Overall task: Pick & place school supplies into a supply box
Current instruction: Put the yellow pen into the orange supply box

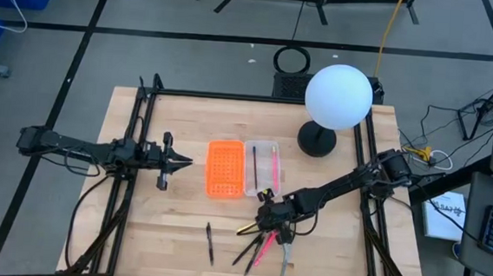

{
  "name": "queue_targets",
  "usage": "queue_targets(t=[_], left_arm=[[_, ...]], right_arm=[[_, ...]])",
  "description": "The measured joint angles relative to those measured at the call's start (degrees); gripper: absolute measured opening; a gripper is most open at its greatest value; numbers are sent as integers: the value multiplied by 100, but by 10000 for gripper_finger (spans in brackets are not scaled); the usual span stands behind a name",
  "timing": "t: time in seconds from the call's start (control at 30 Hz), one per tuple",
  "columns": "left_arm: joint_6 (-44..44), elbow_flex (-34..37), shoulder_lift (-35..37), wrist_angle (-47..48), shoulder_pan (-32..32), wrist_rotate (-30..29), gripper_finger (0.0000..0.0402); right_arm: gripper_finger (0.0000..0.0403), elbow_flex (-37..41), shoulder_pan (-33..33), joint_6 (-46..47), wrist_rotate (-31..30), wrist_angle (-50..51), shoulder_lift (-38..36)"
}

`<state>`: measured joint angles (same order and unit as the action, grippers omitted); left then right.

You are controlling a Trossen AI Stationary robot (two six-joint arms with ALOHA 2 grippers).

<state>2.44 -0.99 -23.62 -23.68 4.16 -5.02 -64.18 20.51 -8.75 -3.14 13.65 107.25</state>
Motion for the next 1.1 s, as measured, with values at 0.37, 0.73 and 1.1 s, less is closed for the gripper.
queue_targets(t=[0.37,0.73,1.1], left_arm=[[2,0,0,-2,2,0,47],[37,0,0,-9,0,-20,47],[646,0,0,-9,0,-66,47]], right_arm=[[36,-742,-32,99,20,852,-426],[36,-2814,-972,-1293,2,3941,-444],[39,-3490,-2333,-3669,-430,4802,-417]])
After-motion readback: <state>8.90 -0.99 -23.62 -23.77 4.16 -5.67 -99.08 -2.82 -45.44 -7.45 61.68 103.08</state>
